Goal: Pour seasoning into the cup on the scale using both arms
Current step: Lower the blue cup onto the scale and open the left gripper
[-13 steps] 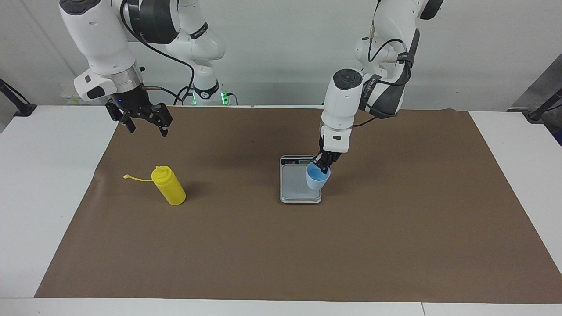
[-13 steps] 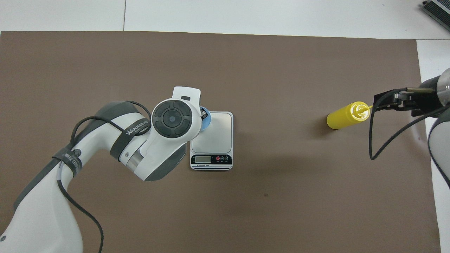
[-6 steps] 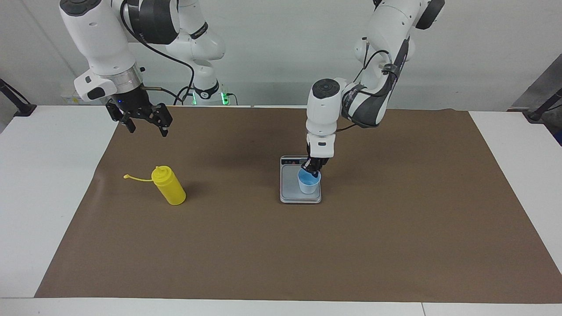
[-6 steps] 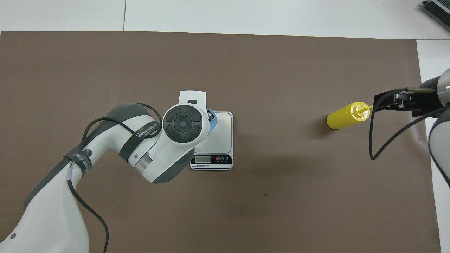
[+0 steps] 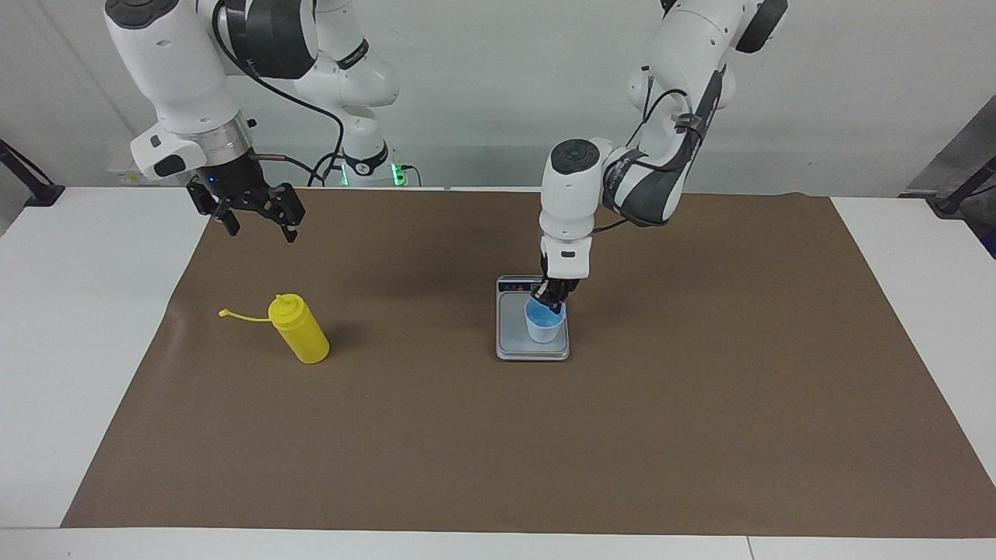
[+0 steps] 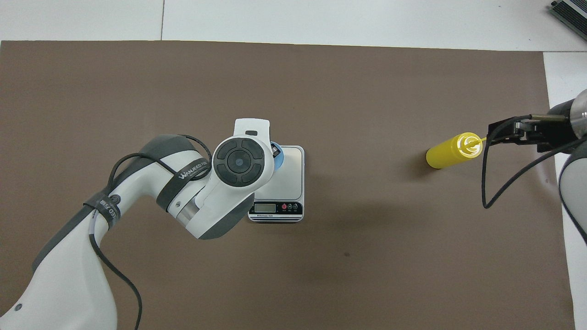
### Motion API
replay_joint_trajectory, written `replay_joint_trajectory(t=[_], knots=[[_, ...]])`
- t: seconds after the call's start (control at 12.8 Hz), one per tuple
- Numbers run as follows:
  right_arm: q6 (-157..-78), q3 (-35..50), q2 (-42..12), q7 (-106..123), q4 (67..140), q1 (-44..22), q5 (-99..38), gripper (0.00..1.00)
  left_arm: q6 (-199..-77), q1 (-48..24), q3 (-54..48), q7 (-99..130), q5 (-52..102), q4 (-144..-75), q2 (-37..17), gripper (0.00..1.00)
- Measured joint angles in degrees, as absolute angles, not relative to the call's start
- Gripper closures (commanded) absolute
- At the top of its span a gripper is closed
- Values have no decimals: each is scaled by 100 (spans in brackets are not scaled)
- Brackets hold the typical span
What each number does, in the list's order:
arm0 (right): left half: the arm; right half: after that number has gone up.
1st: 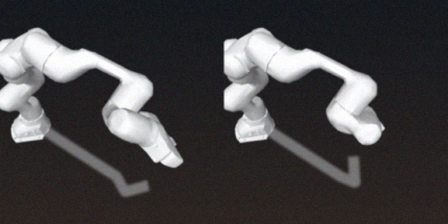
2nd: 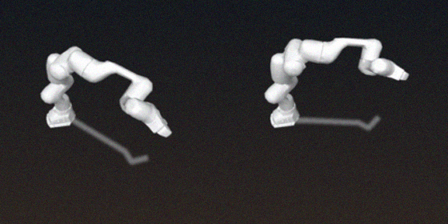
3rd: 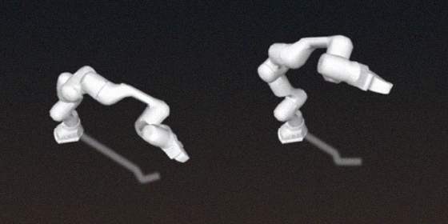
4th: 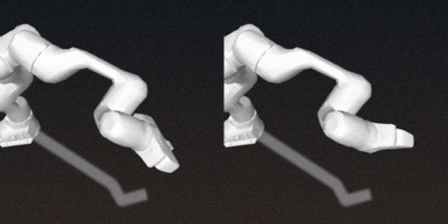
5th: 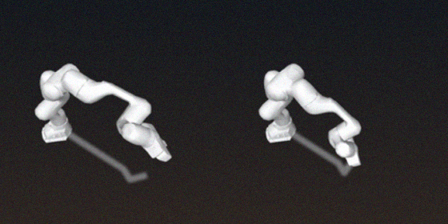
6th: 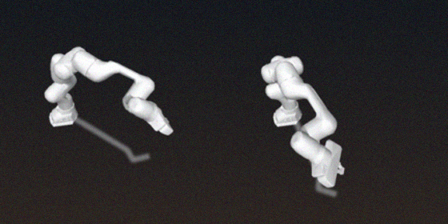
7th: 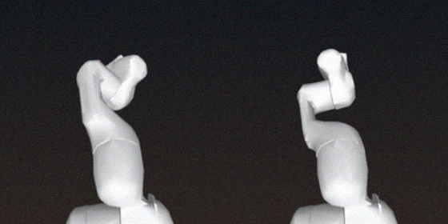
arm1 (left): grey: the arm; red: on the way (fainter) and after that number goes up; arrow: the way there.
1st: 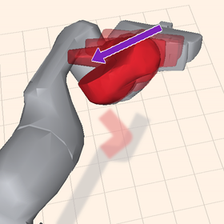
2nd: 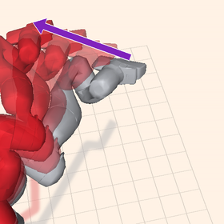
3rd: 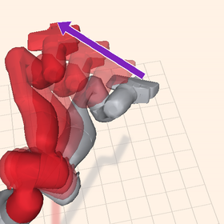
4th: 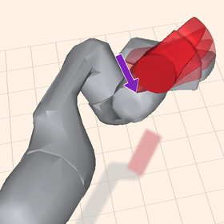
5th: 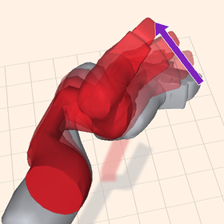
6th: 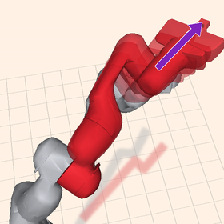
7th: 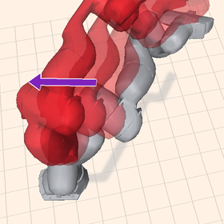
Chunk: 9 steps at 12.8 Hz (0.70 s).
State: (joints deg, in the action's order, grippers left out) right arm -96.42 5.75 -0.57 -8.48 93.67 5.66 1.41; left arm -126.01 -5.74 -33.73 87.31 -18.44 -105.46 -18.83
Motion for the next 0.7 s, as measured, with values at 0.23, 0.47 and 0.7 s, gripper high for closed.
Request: replay_joint_trajectory(t=[0.23, 0.47, 0.7], knots=[[-9642, 575, -57, -848, 9367, 567, 141, 0, -12612, -573, -3372, 8757, -1844, -10546, -1887, 64], [-9642, 575, -57, -848, 9368, 567, 141, 0, -12618, -569, -3366, 8759, -1846, -10545, -1888, 59], [-9642, 575, -57, -848, 9368, 567, 141, 0, -12619, -562, -3360, 8718, -1857, -10536, -1888, 55]])
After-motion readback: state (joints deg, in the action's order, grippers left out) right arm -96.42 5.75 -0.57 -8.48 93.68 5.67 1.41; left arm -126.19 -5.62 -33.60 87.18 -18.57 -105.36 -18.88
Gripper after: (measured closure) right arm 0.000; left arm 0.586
